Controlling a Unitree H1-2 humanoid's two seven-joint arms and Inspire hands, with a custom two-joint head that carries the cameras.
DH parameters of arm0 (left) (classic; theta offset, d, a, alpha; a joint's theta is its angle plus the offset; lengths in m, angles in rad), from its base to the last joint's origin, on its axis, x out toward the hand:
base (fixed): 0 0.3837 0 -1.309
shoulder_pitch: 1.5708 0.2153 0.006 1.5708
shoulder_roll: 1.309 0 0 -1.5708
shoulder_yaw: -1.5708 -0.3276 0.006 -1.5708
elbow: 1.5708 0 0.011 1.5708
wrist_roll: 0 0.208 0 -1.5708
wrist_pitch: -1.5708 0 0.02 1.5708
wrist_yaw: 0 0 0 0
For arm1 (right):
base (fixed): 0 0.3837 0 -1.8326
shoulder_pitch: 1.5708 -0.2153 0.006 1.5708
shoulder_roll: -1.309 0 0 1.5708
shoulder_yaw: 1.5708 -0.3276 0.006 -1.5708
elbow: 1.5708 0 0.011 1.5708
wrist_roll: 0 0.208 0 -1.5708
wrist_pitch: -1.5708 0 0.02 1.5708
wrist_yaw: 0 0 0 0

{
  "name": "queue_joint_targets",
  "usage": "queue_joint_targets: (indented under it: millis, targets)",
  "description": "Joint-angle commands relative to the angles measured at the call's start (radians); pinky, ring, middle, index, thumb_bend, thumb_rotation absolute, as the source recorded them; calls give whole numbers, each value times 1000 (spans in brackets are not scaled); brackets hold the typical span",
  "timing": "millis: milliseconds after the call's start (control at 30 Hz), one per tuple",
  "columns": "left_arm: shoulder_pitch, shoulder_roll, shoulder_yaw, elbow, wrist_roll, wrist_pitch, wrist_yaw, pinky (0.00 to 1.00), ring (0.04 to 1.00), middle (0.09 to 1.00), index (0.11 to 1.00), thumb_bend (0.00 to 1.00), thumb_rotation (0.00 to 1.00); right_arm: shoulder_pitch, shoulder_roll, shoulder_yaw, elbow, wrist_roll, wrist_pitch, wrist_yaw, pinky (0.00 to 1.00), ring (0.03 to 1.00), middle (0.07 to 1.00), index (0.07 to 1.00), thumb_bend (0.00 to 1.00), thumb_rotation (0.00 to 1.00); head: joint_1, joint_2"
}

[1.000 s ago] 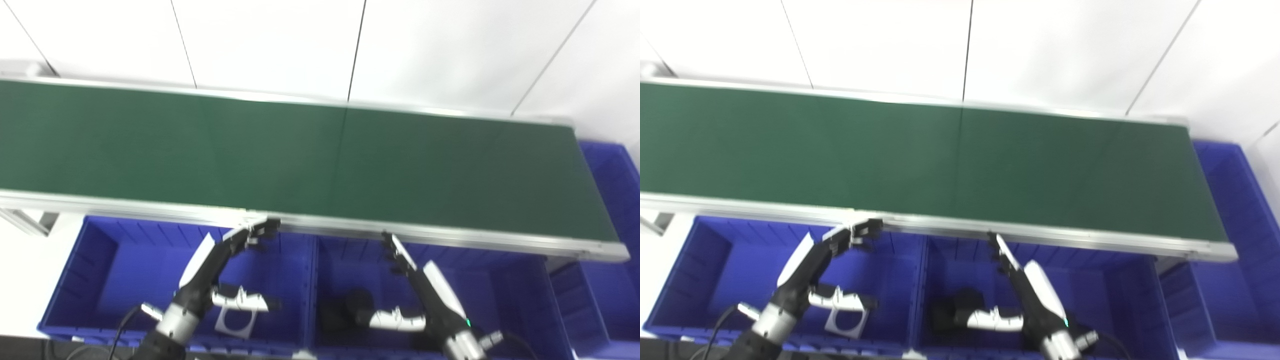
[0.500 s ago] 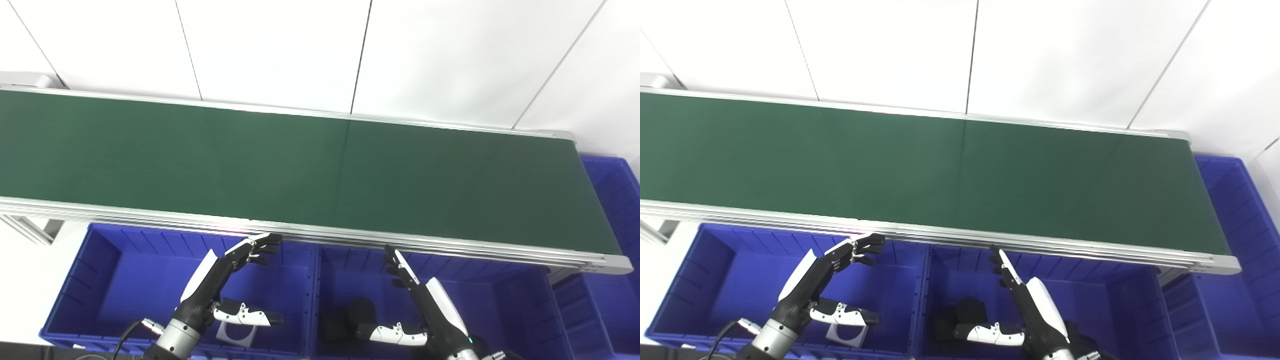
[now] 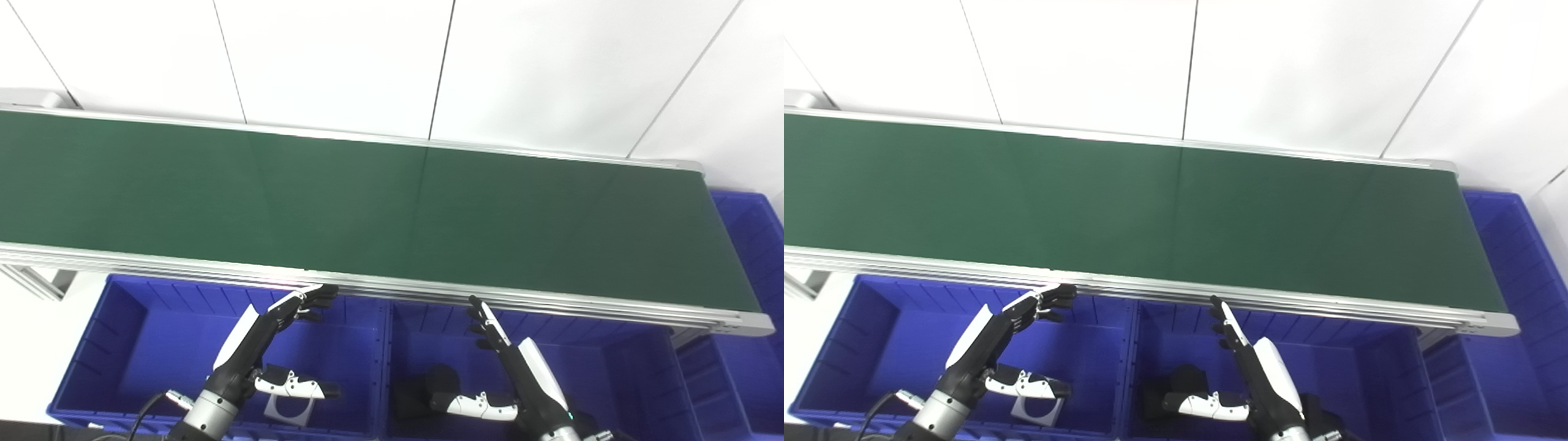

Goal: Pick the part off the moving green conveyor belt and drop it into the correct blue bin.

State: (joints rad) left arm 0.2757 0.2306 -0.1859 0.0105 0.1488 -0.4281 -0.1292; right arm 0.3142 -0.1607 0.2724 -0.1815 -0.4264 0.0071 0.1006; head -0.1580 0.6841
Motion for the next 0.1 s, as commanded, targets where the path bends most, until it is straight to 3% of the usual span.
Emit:
queue_joint_targets:
  millis: [0, 67]
  targets:
    - [-9, 11, 9, -33, -18, -42, 12, 701, 782, 820, 815, 916, 250, -8, 9, 1, -9, 11, -62, -26, 840, 903, 956, 1000, 922, 449, -2, 4]
    - [-10, 14, 9, -35, -23, -41, 11, 699, 781, 819, 814, 917, 242, -9, 9, 3, -6, 9, -64, -27, 844, 907, 960, 1000, 920, 454, -3, 9]
